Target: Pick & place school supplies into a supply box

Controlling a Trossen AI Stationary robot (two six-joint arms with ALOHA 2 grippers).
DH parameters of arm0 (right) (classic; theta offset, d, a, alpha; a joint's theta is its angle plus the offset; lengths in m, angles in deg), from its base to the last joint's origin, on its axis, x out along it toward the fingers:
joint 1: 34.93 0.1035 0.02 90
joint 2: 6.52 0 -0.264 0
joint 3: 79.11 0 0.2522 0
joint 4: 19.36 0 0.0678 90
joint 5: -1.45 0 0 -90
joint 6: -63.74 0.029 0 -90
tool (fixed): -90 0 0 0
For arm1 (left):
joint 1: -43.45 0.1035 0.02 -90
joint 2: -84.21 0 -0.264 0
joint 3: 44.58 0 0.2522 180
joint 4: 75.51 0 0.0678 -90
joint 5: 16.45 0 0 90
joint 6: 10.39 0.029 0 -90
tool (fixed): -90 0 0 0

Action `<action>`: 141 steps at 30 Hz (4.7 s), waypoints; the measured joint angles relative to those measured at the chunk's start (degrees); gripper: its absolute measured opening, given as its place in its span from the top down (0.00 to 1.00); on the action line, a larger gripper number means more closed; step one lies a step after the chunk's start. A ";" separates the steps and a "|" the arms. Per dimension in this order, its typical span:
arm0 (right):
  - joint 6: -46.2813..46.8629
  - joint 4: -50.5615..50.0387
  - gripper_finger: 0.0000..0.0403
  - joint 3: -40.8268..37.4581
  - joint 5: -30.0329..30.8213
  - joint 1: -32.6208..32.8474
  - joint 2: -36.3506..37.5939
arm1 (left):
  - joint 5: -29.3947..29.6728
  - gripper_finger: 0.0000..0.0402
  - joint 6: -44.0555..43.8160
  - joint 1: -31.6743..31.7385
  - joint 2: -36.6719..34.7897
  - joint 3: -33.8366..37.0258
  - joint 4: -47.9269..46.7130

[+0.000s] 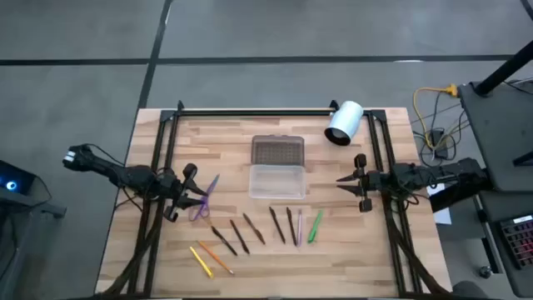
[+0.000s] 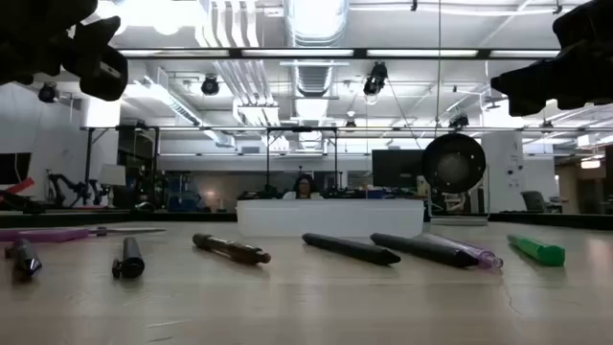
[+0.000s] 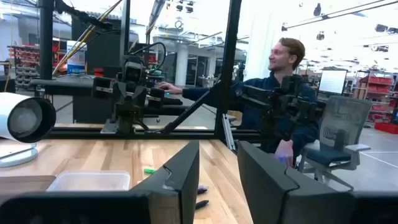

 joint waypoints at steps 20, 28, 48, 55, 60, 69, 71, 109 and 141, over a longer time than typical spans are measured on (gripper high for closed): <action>0.00 0.00 0.83 -0.01 0.00 0.02 0.00 | 0.01 0.76 0.00 -0.01 0.01 0.01 0.00; 0.00 0.00 0.83 -0.02 0.00 0.02 0.00 | 0.00 0.76 0.00 -0.01 0.01 0.01 -0.02; 0.00 0.00 0.83 -0.01 0.00 0.01 0.00 | 0.00 0.76 0.02 0.00 0.00 0.00 -0.01; 0.00 0.00 0.83 0.00 0.00 0.02 -0.02 | 0.02 0.76 0.01 -0.02 0.01 0.02 0.00; 0.00 0.00 0.83 -0.01 0.00 0.02 -0.02 | 0.01 0.76 0.00 -0.01 0.00 0.01 -0.01; 0.00 0.00 0.83 -0.01 0.00 0.01 -0.02 | 0.02 0.76 0.00 0.00 0.02 0.02 -0.02; 0.00 0.00 0.83 -0.02 0.00 0.02 -0.02 | 0.00 0.76 0.00 -0.02 0.00 0.01 0.00; -0.15 0.00 0.83 -0.02 0.02 0.02 -0.01 | 0.00 0.76 0.00 0.00 0.01 0.02 -0.02; -4.53 13.99 0.83 -0.02 -0.04 0.00 -0.02 | 0.00 0.76 0.01 -0.01 0.02 0.00 -0.02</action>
